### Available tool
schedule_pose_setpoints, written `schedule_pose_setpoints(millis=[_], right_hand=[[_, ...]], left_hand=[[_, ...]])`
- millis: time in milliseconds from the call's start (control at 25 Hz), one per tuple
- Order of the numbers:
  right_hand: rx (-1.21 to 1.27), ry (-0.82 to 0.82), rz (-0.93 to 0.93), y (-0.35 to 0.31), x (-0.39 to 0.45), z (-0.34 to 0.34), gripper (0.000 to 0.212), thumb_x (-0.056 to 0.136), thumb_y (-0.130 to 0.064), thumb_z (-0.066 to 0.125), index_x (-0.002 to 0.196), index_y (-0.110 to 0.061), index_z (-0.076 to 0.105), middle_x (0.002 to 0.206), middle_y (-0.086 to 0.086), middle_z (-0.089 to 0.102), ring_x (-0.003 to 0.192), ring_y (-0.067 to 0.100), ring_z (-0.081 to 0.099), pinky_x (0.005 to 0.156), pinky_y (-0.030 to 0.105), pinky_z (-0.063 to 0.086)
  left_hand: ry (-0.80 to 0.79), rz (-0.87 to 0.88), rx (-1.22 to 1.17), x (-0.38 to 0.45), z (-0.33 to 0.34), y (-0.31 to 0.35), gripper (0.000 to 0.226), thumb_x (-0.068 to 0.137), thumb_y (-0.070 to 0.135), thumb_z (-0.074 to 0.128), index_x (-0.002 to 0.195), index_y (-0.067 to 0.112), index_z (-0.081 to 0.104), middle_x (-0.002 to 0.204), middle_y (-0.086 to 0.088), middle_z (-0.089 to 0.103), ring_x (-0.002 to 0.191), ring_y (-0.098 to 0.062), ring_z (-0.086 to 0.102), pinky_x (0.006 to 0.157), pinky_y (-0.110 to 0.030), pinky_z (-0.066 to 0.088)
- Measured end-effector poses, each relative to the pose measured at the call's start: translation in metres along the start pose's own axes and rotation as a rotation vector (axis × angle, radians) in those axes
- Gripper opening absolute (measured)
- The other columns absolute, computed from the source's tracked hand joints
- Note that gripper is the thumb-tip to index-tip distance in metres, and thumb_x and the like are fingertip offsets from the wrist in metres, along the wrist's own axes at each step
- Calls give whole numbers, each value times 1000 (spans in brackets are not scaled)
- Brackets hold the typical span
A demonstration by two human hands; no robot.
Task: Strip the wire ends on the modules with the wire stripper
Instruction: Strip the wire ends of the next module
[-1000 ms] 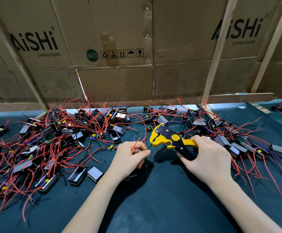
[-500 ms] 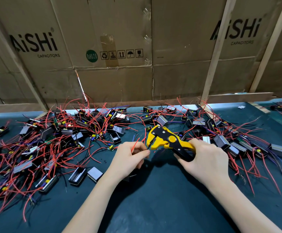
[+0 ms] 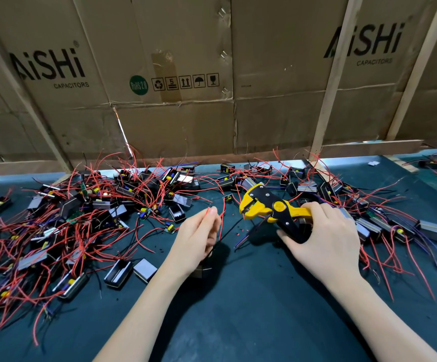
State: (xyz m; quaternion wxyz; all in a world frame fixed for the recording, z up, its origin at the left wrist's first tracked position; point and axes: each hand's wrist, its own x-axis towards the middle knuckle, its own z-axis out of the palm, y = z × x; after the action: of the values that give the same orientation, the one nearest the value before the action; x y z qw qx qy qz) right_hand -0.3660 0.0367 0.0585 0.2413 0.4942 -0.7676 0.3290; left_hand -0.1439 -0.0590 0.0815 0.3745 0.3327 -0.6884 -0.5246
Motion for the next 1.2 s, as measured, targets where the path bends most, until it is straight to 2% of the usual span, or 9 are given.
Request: schedule_pose_setpoints(millis=[80, 160, 200, 360, 600, 960, 1200], right_hand=[[21, 18, -7, -3, -1, 0, 56, 61, -50, 84, 97, -13, 64, 85, 2, 62, 84, 32, 60, 74, 40, 41], [30, 28, -21, -6, -2, -1, 56, 61, -51, 83, 99, -14, 64, 86, 2, 62, 84, 31, 60, 73, 39, 41], [34, 29, -27, -8, -2, 0, 56, 62, -51, 83, 99, -14, 64, 86, 1, 62, 84, 31, 60, 72, 39, 40], [49, 26, -48, -10, -4, 0, 56, 60, -50, 85, 98, -13, 65, 85, 1, 62, 82, 31, 60, 68, 38, 39], [66, 21, -61, -10, -3, -1, 55, 61, -51, 84, 97, -15, 63, 85, -2, 61, 80, 29, 60, 68, 37, 39], [54, 7, -106, -17, -3, -9, 51, 60, -46, 84, 94, -15, 64, 80, -2, 61, 77, 30, 62, 65, 37, 42], [58, -3, -77, -20, -4, -13, 45, 61, -46, 84, 87, -15, 65, 74, -1, 61, 73, 32, 63, 61, 35, 44]], left_hand=[[-28, -57, 6, 3, 1, 2, 39, 96, 39, 47, 62, 22, 36, 58, 9, 23, 47, -7, 16, 40, -15, 16], [-21, -163, -14, 6, 2, 6, 27, 80, 34, 47, 58, 24, 35, 57, 7, 23, 47, -8, 13, 40, -16, 13], [-22, -166, -18, 6, 3, 7, 24, 79, 31, 47, 58, 24, 38, 56, 7, 25, 46, -8, 14, 41, -16, 13], [-93, 63, 22, -3, 7, 1, 30, 94, 30, 43, 66, 19, 42, 60, 7, 30, 50, -9, 22, 45, -14, 20], [-96, 85, 110, -3, 10, -4, 33, 104, 15, 41, 72, 11, 44, 55, 12, 31, 49, -9, 25, 46, -13, 23], [-60, 120, 154, -4, 13, -4, 33, 106, 17, 39, 76, 7, 46, 50, 2, 35, 42, -12, 27, 42, -19, 25], [-49, 131, 182, -6, 13, -4, 33, 106, 17, 38, 76, 6, 46, 46, 2, 38, 39, -13, 30, 40, -19, 29]])
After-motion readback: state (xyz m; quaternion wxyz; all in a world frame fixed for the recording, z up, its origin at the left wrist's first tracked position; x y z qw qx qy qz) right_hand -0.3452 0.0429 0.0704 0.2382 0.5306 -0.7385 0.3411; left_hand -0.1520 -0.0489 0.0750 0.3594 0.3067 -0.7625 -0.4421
